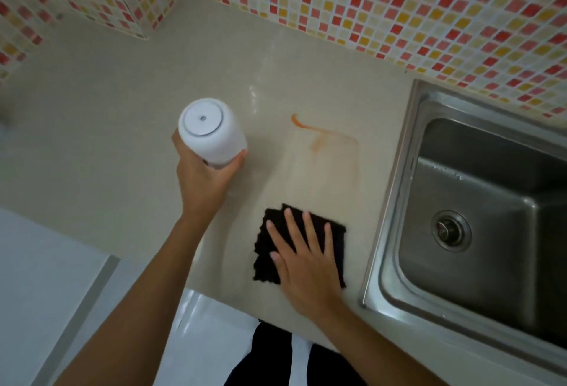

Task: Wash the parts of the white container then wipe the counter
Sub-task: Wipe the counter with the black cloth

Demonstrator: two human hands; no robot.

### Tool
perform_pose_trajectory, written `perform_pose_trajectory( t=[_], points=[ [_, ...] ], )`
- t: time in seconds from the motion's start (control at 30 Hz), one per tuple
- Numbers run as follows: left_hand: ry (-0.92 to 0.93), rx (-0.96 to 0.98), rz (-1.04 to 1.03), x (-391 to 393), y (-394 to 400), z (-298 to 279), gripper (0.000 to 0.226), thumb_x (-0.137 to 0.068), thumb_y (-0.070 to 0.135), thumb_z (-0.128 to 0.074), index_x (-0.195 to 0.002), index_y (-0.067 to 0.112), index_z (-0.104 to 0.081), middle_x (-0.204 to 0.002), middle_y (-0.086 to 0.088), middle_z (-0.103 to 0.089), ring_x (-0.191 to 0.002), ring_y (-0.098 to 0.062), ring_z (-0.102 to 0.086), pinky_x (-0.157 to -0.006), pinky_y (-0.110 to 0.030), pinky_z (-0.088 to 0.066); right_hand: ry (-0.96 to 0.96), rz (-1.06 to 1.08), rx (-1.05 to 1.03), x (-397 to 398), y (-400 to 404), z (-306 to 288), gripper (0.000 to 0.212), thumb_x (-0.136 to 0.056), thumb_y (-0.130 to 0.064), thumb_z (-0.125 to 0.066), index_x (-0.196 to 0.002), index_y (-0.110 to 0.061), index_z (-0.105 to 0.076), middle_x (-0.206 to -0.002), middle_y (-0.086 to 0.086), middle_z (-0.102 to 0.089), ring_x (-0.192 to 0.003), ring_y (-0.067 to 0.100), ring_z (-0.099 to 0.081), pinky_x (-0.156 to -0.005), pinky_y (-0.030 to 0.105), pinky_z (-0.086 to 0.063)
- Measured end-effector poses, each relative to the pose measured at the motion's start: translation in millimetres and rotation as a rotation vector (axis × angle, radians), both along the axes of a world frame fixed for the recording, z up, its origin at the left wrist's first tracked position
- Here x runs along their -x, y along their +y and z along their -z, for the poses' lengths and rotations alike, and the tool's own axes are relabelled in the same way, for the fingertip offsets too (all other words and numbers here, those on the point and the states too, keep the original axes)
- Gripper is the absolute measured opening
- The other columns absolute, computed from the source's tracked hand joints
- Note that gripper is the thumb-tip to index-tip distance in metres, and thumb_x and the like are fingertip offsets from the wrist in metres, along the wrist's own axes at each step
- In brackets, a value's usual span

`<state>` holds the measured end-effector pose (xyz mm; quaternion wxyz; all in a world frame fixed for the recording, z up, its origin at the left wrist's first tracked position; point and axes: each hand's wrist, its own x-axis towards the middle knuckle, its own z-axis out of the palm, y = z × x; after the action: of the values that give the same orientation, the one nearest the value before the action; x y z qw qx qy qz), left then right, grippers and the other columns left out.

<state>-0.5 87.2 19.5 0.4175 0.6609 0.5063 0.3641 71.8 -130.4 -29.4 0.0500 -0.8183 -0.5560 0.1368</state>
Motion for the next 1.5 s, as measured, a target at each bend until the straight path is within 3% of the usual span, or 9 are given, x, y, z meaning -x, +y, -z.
perform_pose_trajectory(
  t=[0.13,0.27,0.6,0.77,0.9,1.07,1.23,1.37,1.5],
  points=[
    [0.013,-0.011,-0.040,10.5,-2.2,13.8,0.098,-0.067,0.034,-0.086,-0.143,0.025,-0.025,-0.129,0.012,-0.053,-0.110,0.010,-0.053,-0.086,-0.004,-0.043,-0.081,0.011,-0.072,-98.0,132.1,9.9,0.051,-0.100,-0.049,-0.016,-0.150,-0.040,-0.020,-0.160,-0.004,-0.017,-0.147,0.027,-0.015,-0.115,0.057,-0.010],
    [0.031,0.008,-0.056,23.3,-10.6,26.1,0.098,-0.065,0.032,-0.088,-0.142,0.027,-0.027,-0.121,0.014,-0.056,-0.104,0.006,-0.055,-0.080,0.000,-0.042,0.023,0.258,0.017,-186.5,216.3,8.5,0.051,-0.102,-0.048,-0.010,-0.151,-0.040,-0.007,-0.162,-0.005,0.000,-0.148,0.022,0.005,-0.116,0.054,0.006],
    [-0.077,0.008,-0.097,7.3,6.2,3.3,0.095,-0.069,0.030,-0.086,-0.143,0.023,-0.026,-0.127,0.017,-0.053,-0.111,0.011,-0.053,-0.089,-0.012,-0.048,-0.012,-0.038,-0.034,5.4,25.9,3.8,0.050,-0.102,-0.045,-0.021,-0.152,-0.038,-0.012,-0.161,-0.003,-0.009,-0.148,0.028,-0.008,-0.115,0.054,-0.010],
    [-0.043,-0.011,-0.083,3.5,2.0,8.6,0.097,-0.067,0.034,-0.087,-0.142,0.023,-0.027,-0.132,0.011,-0.054,-0.116,0.000,-0.055,-0.094,-0.021,-0.050,-0.133,0.036,-0.074,-108.6,137.4,15.7,0.050,-0.099,-0.047,-0.023,-0.149,-0.040,-0.025,-0.159,-0.003,-0.022,-0.145,0.026,-0.021,-0.114,0.055,-0.014],
    [-0.013,-0.008,-0.033,5.9,-5.7,10.9,0.097,-0.066,0.034,-0.088,-0.142,0.028,-0.027,-0.128,0.014,-0.055,-0.113,0.003,-0.056,-0.091,-0.016,-0.049,-0.037,0.278,0.011,-217.8,188.4,11.0,0.051,-0.101,-0.051,-0.010,-0.150,-0.043,-0.011,-0.162,-0.005,-0.005,-0.148,0.022,-0.001,-0.115,0.058,0.002],
    [-0.004,0.013,0.015,-2.4,-6.4,8.6,0.098,-0.068,0.031,-0.086,-0.144,0.021,-0.025,-0.126,0.014,-0.054,-0.109,0.007,-0.056,-0.086,-0.007,-0.046,-0.093,0.378,-0.012,-155.2,117.6,10.9,0.051,-0.099,-0.054,-0.007,-0.149,-0.046,-0.006,-0.162,-0.005,-0.003,-0.148,0.027,0.000,-0.107,0.070,0.004],
    [-0.015,0.061,0.043,-31.0,-7.4,9.1,0.099,-0.069,0.038,-0.085,-0.144,0.023,-0.023,-0.130,0.011,-0.054,-0.110,0.005,-0.055,-0.089,-0.014,-0.049,-0.116,0.129,0.044,-28.9,1.3,-1.3,0.051,-0.100,-0.051,-0.020,-0.150,-0.044,-0.013,-0.161,-0.001,-0.012,-0.147,0.031,-0.007,-0.108,0.070,-0.004],
    [0.024,0.057,0.036,-37.8,-5.1,7.7,0.099,-0.067,0.042,-0.085,-0.143,0.027,-0.023,-0.130,0.010,-0.054,-0.113,-0.006,-0.056,-0.095,-0.029,-0.050,-0.143,0.033,0.020,-92.4,44.3,4.4,0.050,-0.099,-0.050,-0.020,-0.149,-0.044,-0.017,-0.160,-0.003,-0.015,-0.147,0.028,-0.013,-0.110,0.067,-0.007],
    [0.034,0.051,0.047,-37.1,-2.0,7.2,0.099,-0.066,0.041,-0.086,-0.142,0.027,-0.025,-0.129,0.012,-0.055,-0.112,-0.006,-0.057,-0.092,-0.026,-0.050,-0.068,0.363,0.047,-195.1,138.5,5.7,0.051,-0.099,-0.053,-0.011,-0.149,-0.046,-0.008,-0.162,-0.005,-0.002,-0.148,0.024,0.001,-0.110,0.066,0.003]
  ],
)
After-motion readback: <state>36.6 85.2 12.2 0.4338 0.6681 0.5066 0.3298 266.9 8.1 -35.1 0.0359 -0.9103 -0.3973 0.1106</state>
